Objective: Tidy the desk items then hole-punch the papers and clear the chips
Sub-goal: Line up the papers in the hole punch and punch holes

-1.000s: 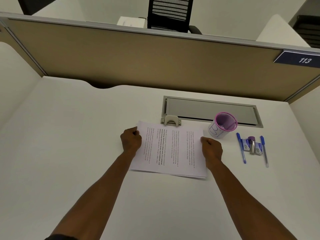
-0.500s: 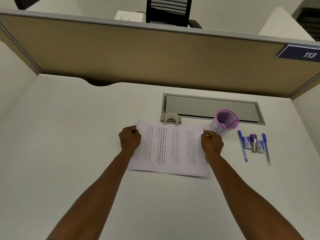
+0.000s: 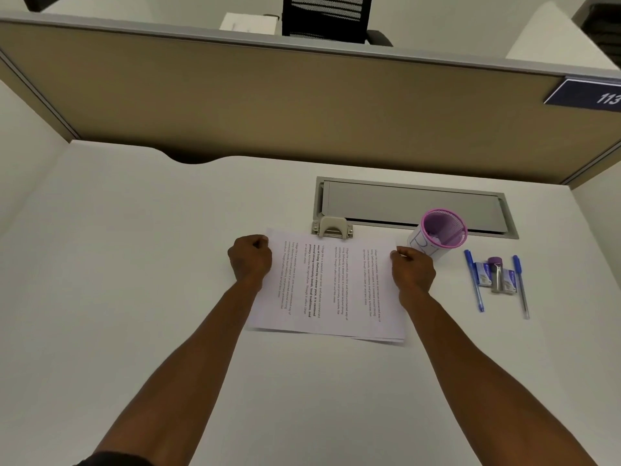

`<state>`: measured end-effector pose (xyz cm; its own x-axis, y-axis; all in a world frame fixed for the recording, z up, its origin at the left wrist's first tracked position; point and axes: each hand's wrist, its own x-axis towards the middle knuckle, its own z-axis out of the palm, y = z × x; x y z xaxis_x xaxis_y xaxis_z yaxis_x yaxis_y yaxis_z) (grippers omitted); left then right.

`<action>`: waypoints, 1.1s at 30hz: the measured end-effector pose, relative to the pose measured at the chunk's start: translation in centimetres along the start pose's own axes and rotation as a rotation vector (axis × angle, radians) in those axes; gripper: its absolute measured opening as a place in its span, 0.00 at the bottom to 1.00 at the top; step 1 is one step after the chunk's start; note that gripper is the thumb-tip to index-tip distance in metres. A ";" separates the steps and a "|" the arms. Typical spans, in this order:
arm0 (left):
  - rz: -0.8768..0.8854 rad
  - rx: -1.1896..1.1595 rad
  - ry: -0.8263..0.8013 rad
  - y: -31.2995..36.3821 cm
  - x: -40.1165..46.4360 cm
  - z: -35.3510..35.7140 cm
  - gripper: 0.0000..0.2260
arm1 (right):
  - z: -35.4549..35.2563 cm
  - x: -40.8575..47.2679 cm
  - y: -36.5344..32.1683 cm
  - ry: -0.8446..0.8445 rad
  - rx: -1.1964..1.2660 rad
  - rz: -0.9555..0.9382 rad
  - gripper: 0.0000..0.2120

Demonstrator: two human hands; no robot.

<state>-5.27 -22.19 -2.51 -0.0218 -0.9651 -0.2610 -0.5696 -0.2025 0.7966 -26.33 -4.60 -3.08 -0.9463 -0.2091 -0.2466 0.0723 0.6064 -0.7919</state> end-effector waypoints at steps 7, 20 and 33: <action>0.013 0.010 -0.001 -0.5 0.4 0.0 0.09 | 0.0 0.2 -0.1 -0.008 0.100 0.015 0.09; 0.038 0.015 -0.023 -1.1 0.5 0.2 0.09 | 0.0 0.8 1.2 -0.024 0.150 -0.014 0.11; 0.153 0.045 -0.032 -1.2 0.7 0.3 0.08 | 0.5 1.3 0.8 -0.048 0.018 -0.168 0.15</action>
<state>-4.86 -22.56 -3.85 -0.1369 -0.9781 -0.1565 -0.5941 -0.0454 0.8031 -27.37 -4.77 -4.34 -0.9295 -0.3431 -0.1356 -0.0797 0.5458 -0.8341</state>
